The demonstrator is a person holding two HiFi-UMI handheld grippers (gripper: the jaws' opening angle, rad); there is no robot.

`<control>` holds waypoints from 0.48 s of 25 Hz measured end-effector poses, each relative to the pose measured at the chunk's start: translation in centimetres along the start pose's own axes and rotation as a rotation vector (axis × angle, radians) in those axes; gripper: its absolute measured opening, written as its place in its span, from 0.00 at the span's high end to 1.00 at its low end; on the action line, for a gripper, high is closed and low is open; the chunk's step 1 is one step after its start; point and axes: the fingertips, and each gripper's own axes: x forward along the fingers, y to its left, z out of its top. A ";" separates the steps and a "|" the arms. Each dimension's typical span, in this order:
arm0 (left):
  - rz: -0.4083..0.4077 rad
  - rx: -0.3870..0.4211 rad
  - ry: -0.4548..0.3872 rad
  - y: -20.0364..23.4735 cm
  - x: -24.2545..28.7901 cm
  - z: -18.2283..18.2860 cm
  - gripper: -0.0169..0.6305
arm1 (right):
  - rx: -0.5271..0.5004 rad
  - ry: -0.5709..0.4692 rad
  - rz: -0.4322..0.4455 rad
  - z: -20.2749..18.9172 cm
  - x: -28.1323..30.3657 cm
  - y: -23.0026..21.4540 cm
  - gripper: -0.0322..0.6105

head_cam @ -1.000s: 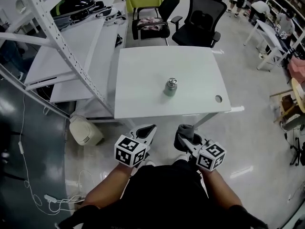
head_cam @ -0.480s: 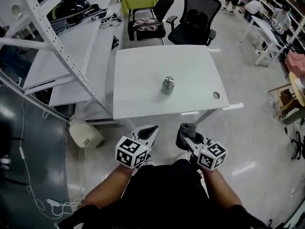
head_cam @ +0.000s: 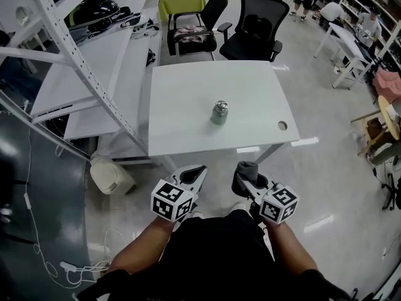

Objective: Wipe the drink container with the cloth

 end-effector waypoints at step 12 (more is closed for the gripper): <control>0.003 0.007 -0.005 -0.1 -0.7 -0.4 0.95 | -0.004 -0.011 -0.002 -0.2 -0.2 0.5 0.77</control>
